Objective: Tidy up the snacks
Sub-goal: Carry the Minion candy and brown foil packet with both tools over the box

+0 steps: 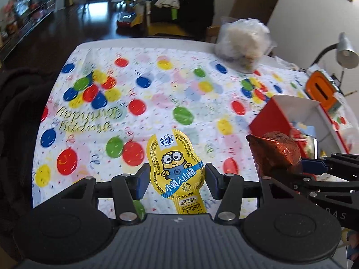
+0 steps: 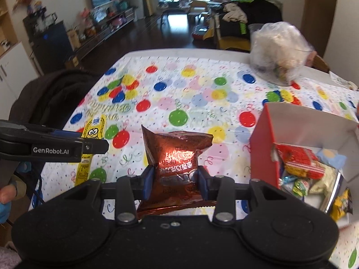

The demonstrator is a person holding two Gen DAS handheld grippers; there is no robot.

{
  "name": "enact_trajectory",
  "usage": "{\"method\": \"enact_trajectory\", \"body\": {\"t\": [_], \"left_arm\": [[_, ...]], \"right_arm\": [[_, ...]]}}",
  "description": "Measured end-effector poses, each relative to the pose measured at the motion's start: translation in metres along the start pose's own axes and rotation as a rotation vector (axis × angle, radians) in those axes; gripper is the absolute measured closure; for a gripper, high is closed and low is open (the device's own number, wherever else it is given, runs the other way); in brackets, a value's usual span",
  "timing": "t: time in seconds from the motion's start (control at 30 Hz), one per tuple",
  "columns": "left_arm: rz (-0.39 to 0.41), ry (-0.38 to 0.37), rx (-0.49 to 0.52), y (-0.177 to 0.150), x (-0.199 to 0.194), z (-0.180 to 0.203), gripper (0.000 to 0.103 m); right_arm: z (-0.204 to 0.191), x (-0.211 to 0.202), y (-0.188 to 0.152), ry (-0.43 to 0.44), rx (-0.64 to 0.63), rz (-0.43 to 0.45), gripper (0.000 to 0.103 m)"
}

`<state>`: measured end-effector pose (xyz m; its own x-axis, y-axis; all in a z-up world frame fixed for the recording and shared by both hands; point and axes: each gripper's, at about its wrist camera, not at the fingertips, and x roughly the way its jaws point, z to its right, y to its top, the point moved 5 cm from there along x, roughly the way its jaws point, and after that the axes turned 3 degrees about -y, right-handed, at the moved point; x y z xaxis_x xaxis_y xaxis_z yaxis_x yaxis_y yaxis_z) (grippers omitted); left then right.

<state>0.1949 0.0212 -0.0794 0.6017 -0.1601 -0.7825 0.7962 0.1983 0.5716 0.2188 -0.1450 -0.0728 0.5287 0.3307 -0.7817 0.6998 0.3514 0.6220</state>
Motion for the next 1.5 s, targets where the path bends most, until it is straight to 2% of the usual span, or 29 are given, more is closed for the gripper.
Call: {"method": "enact_trajectory", "body": {"t": [0.33, 0.8, 1.2, 1.5], "left_arm": [[0.031, -0.055, 0.079, 0.019, -0.008, 0.052, 0.051], [0.015, -0.098, 0.136, 0.041, 0.036, 0.172, 0.051], [-0.072, -0.106, 0.201, 0.046, 0.095, 0.247, 0.051], [-0.160, -0.078, 0.253, 0.039, 0.143, 0.279, 0.051]], "right_arm": [[0.040, -0.035, 0.004, -0.025, 0.067, 0.083, 0.064], [0.162, -0.051, -0.004, -0.066, 0.134, 0.108, 0.064], [0.256, -0.030, -0.023, -0.136, 0.181, 0.055, 0.064], [0.286, -0.005, -0.036, -0.180, 0.151, -0.005, 0.064]]}}
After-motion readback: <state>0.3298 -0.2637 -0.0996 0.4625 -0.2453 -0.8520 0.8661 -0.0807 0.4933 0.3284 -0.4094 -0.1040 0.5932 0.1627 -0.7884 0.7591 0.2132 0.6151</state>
